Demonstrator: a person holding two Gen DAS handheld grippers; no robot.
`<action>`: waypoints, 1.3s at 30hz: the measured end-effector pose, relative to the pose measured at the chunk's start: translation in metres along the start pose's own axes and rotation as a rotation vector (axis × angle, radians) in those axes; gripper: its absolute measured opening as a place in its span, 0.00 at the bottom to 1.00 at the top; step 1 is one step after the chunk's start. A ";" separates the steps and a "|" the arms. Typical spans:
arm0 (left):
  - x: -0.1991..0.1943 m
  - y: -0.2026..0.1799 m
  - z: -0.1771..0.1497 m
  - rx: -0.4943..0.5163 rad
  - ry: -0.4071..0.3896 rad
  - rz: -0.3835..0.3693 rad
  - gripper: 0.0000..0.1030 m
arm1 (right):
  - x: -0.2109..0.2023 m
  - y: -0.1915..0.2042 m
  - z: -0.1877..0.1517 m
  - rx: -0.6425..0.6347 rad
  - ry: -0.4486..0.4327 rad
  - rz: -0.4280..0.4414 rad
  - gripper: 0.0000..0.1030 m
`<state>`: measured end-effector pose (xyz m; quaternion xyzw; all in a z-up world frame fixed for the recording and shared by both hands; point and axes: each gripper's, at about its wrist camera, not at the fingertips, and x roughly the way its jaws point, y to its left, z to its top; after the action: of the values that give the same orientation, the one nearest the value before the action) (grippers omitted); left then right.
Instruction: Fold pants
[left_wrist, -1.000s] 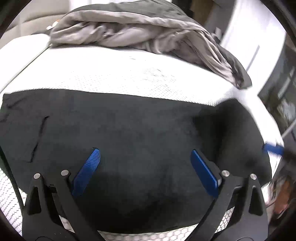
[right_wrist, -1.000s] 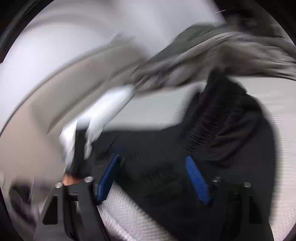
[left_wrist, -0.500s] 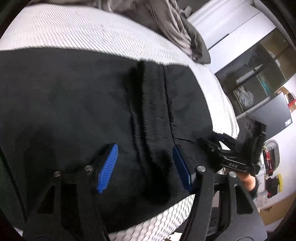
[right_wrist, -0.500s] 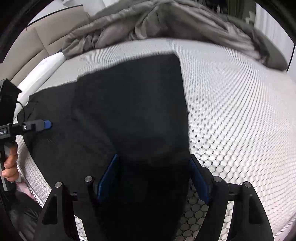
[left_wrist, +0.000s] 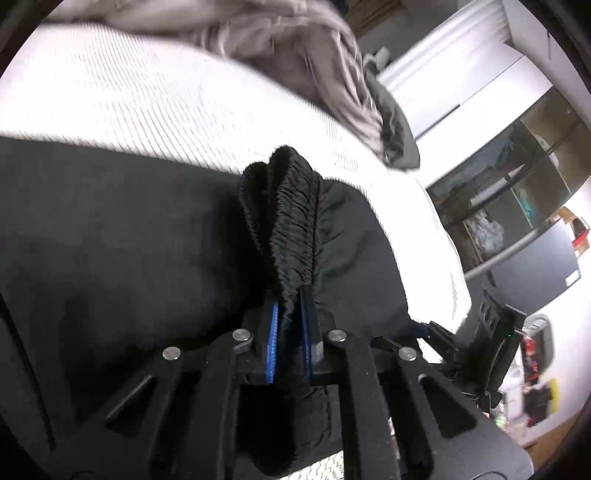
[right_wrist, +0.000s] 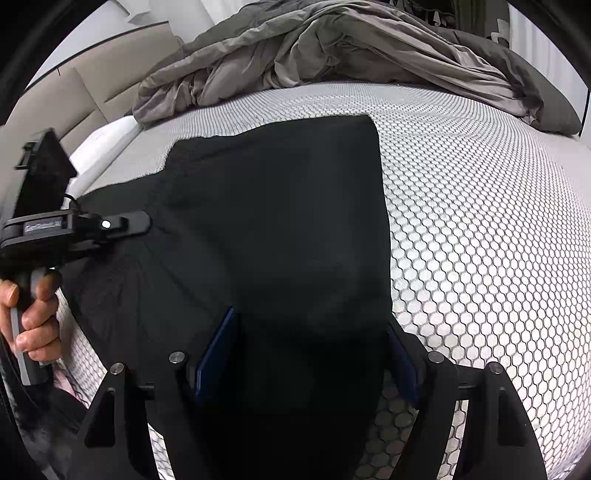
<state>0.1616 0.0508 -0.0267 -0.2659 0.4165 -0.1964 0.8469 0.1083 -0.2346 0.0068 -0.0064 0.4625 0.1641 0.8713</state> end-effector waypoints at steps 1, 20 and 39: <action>-0.011 0.004 0.002 0.007 -0.028 0.021 0.07 | -0.002 0.002 0.003 0.003 -0.007 0.004 0.75; -0.109 0.086 -0.012 0.048 -0.137 0.399 0.38 | 0.001 0.036 -0.003 -0.032 0.053 0.058 0.75; -0.038 0.001 -0.060 0.451 0.087 0.395 0.62 | -0.007 0.028 -0.041 0.051 0.134 0.305 0.17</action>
<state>0.0912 0.0555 -0.0354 0.0238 0.4418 -0.1268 0.8878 0.0634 -0.2171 -0.0071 0.0750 0.5192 0.2817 0.8034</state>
